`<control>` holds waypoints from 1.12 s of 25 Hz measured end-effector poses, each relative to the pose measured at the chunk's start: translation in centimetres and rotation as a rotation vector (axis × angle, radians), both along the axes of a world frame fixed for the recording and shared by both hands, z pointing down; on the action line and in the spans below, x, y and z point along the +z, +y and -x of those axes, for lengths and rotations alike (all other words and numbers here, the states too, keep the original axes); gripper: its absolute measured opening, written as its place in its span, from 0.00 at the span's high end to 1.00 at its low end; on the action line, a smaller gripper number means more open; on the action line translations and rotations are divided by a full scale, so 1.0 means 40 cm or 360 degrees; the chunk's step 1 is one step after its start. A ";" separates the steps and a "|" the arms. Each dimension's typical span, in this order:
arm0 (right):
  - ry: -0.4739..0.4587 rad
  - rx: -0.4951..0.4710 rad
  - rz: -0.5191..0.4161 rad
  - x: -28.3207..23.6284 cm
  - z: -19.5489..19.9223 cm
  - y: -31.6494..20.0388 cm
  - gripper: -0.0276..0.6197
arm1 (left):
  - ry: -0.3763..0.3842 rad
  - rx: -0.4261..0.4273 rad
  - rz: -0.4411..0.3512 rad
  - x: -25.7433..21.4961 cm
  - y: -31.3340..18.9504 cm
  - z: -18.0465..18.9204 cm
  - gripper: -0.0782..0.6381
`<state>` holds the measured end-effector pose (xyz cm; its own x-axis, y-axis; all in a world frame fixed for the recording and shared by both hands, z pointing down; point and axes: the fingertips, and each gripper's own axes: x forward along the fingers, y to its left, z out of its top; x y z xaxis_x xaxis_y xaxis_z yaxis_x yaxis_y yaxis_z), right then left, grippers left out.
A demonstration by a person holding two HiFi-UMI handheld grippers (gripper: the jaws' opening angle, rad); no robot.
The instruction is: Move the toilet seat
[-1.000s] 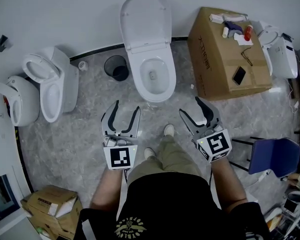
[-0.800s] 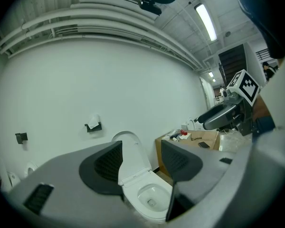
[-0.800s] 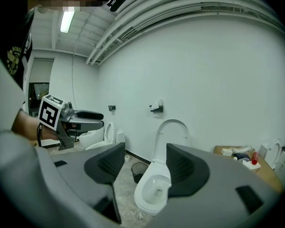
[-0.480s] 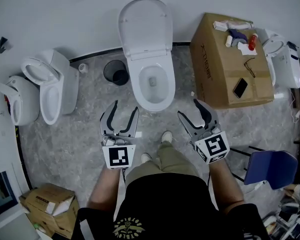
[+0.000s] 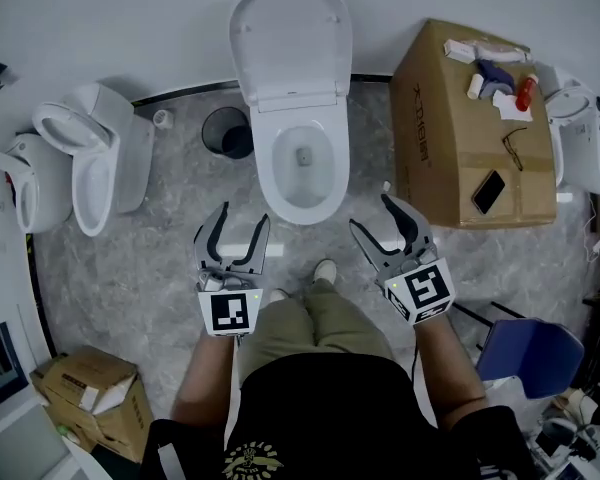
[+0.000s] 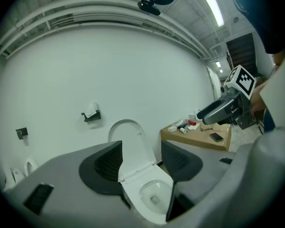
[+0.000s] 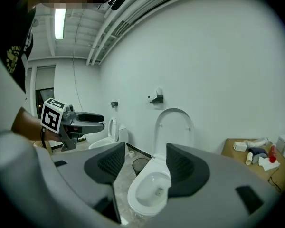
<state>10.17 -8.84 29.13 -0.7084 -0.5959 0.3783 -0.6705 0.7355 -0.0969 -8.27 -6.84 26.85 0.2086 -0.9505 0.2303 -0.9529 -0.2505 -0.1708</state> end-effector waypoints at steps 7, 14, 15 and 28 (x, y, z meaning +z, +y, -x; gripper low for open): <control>0.0035 -0.0015 0.0076 0.131 -0.042 -0.074 0.55 | -0.0163 0.0029 0.0100 0.124 -0.051 0.006 0.51; 0.0091 -0.0050 0.0168 0.260 -0.049 -0.085 0.55 | -0.0138 0.0025 0.0168 0.248 -0.079 0.006 0.51; 0.0093 -0.0055 0.0178 0.280 -0.048 -0.085 0.55 | -0.0128 0.0014 0.0177 0.267 -0.081 0.009 0.51; 0.0128 -0.0116 0.0245 0.498 -0.011 -0.114 0.55 | -0.0235 0.0089 0.0309 0.495 -0.081 0.010 0.51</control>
<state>10.63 -13.38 49.04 -0.7114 -0.4748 0.5182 -0.6260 0.7632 -0.1603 -8.66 -10.09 46.66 0.2104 -0.8733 0.4393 -0.9048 -0.3441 -0.2507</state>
